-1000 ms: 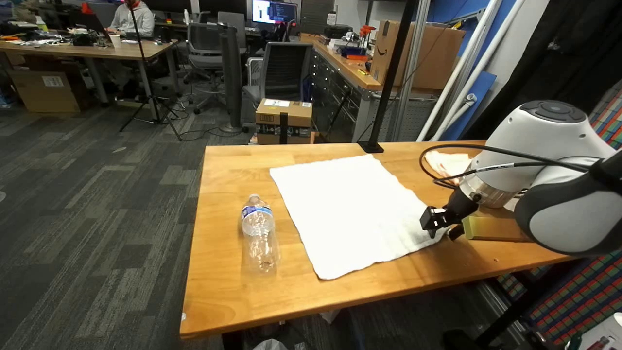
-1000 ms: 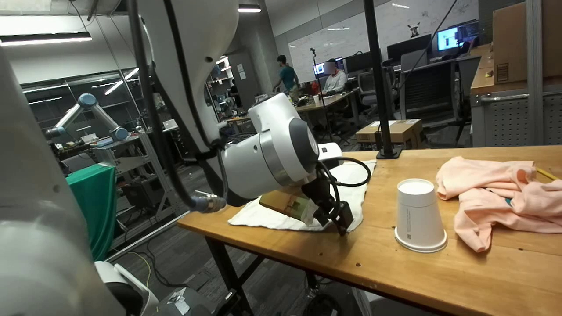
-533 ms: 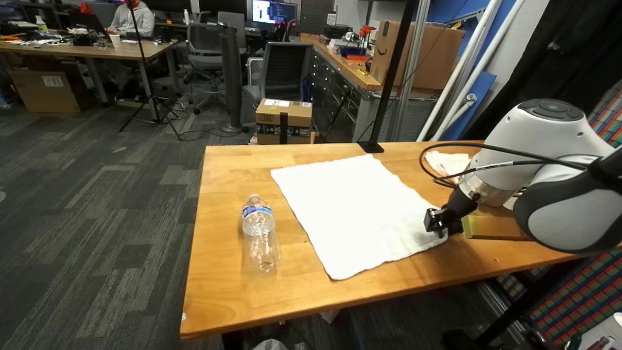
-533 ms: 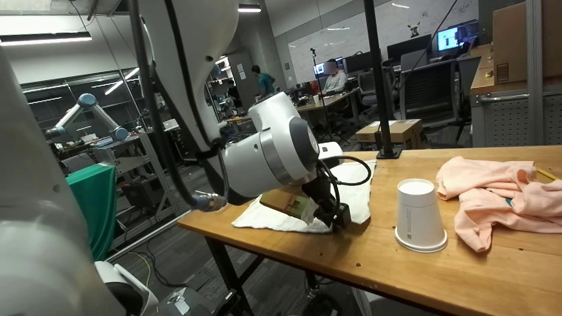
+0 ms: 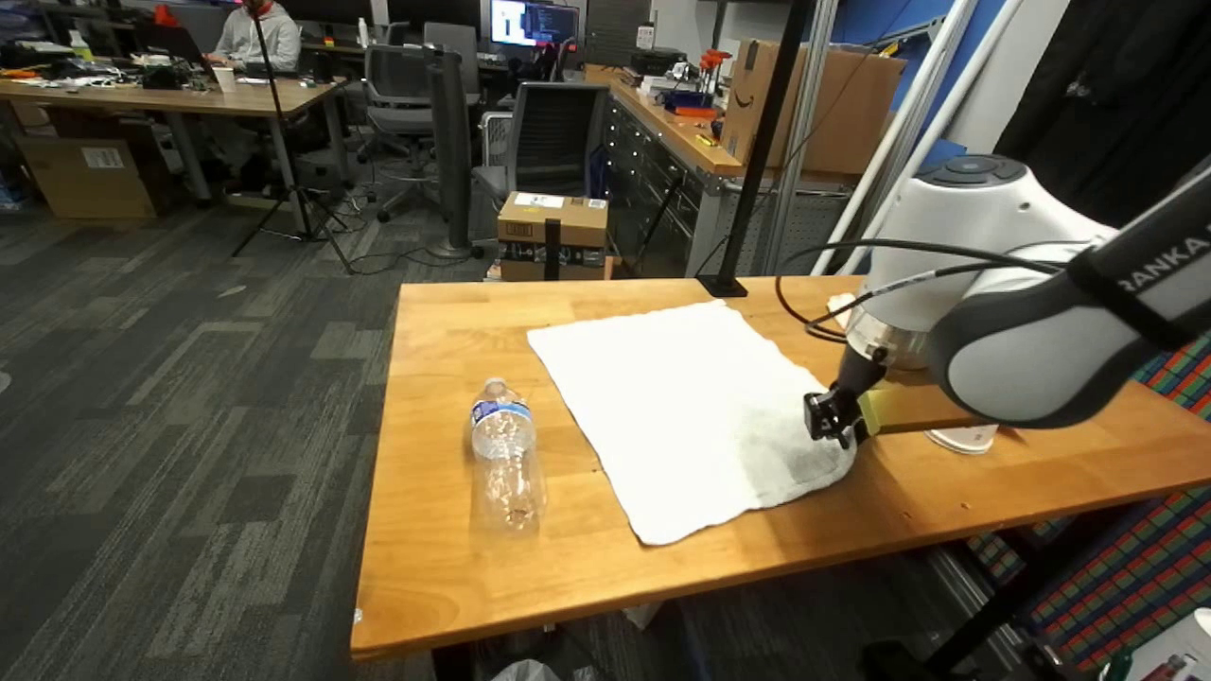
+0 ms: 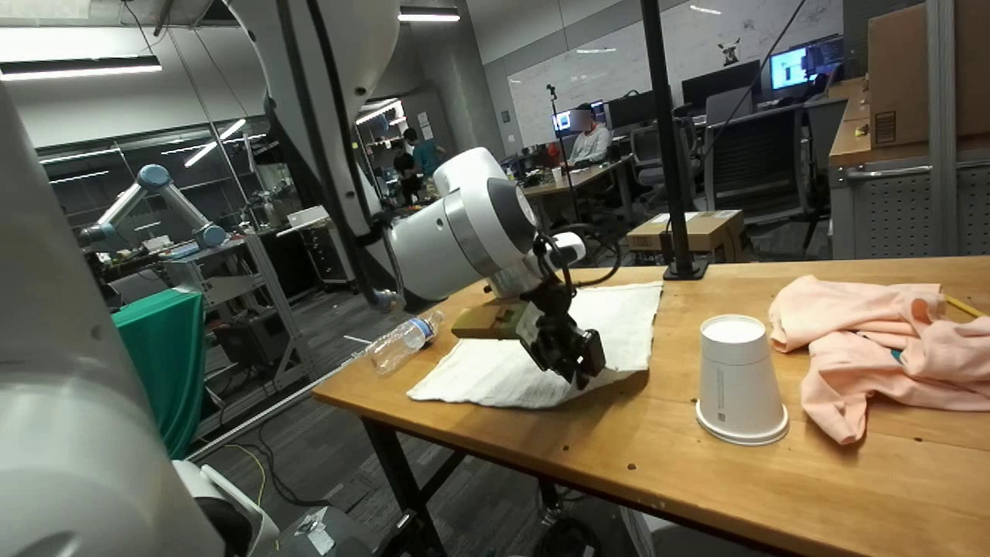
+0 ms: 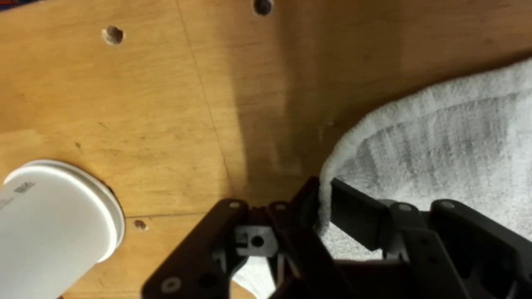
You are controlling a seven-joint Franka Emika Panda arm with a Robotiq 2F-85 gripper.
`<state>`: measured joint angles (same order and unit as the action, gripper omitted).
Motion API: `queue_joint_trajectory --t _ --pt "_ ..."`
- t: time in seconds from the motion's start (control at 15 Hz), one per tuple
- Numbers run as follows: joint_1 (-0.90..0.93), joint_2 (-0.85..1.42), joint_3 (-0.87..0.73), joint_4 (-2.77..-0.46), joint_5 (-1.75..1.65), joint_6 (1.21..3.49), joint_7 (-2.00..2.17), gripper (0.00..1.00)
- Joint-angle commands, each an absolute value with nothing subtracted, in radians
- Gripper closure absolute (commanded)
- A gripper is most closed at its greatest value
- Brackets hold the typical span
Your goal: Fold the white cloth and move it to the left
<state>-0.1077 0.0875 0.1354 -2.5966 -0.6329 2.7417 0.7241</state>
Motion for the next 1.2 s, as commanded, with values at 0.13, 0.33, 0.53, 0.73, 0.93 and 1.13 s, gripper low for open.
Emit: queue_joint_trajectory --t 0.13,0.33,0.53,0.73,0.93,1.13 --pt "0.054 0.146 0.143 -2.285 -0.494 2.363 0.564 0.92" --pt "0.117 0.228 0.139 -2.091 -0.499 2.238 0.521 0.92" --pt "0.17 0.333 0.134 -1.913 -0.484 2.202 0.495 0.92" --pt "0.219 0.449 0.124 -1.745 -0.446 2.188 0.471 0.92" --pt "0.269 0.557 0.117 -1.583 -0.386 2.16 0.449 0.92" --pt "0.322 0.645 0.109 -1.428 -0.346 2.124 0.432 0.92"
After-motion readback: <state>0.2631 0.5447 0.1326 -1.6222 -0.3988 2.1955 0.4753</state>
